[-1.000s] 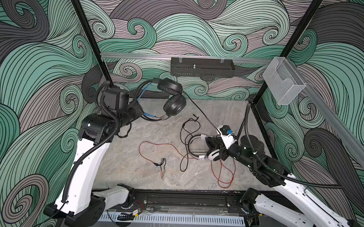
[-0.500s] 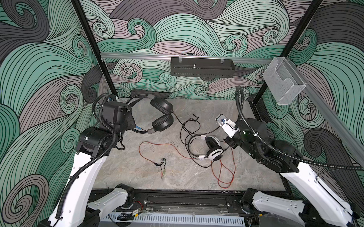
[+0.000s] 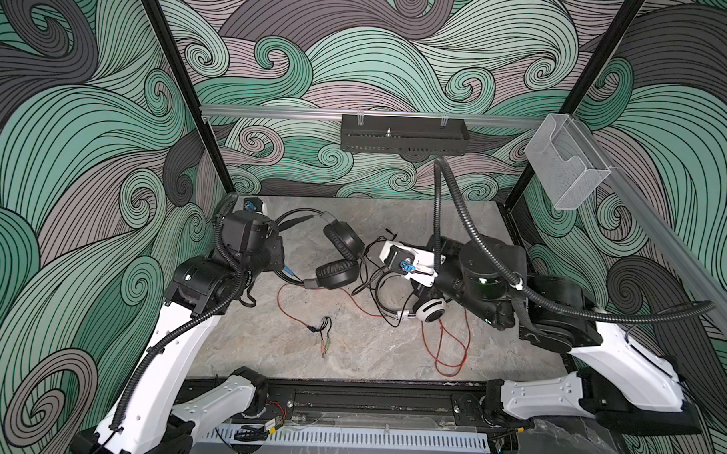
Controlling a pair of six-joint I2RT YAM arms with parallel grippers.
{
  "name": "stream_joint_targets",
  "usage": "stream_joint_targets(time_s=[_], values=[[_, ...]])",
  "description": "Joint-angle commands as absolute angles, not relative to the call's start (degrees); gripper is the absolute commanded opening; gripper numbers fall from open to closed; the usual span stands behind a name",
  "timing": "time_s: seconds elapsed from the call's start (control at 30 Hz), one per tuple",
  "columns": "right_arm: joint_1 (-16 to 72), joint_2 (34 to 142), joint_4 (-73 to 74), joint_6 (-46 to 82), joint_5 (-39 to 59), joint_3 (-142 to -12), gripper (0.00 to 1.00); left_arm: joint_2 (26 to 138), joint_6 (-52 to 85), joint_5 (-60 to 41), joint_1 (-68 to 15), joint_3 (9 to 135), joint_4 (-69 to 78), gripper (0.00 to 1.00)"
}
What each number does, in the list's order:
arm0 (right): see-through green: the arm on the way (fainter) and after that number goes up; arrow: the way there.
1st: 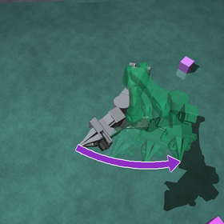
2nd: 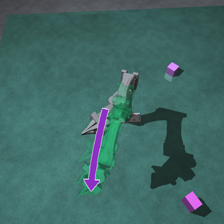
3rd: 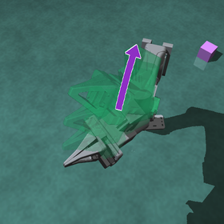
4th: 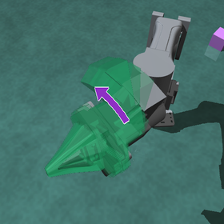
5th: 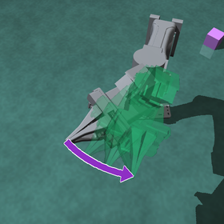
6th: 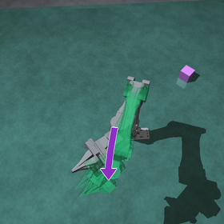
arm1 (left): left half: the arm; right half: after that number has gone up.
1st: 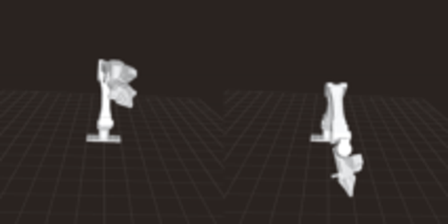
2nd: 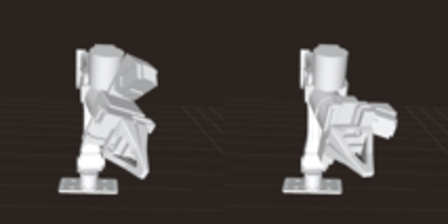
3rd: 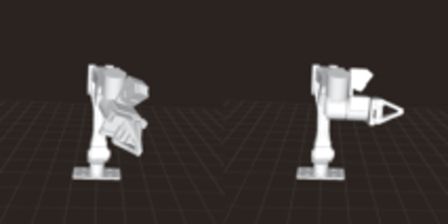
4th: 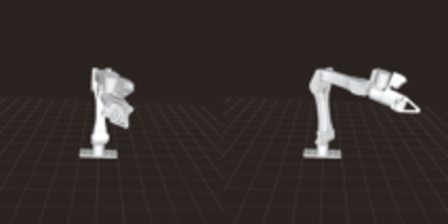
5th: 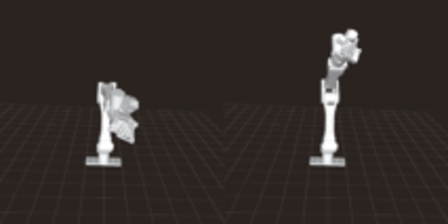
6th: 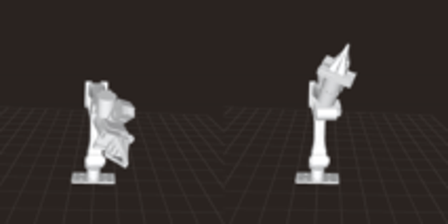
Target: Wrap the headphones
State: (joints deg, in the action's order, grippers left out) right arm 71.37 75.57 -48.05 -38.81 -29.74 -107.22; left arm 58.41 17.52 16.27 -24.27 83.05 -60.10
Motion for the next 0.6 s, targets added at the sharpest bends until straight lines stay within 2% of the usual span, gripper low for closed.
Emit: stream_joint_targets(time_s=[0.0, 0.13, 0.37, 0.57], values=[[71.06, 81.9, -51.39, -39.56, -28.65, -112.62, 0.0, 57.82, 15.46, 11.97, -29.33, 82.62, -55.39, 0.0], [68.45, 86.14, -53.5, -36.42, -26.41, -115.56, 0.0, 56.06, 14.4, 7.66, -32.46, 80.37, -53.51, 0.0], [62.71, 87.95, -57.84, -30.52, -19.26, -116.72, 0.0, 53.33, 13.68, -1.93, -32.87, 77.66, -52.96, 0.0], [60.99, 89.21, -60.01, -28.37, -17.51, -116.49, 0.0, 51.73, 13.95, -9.01, -33.22, 75.8, -51.77, 0.0]])
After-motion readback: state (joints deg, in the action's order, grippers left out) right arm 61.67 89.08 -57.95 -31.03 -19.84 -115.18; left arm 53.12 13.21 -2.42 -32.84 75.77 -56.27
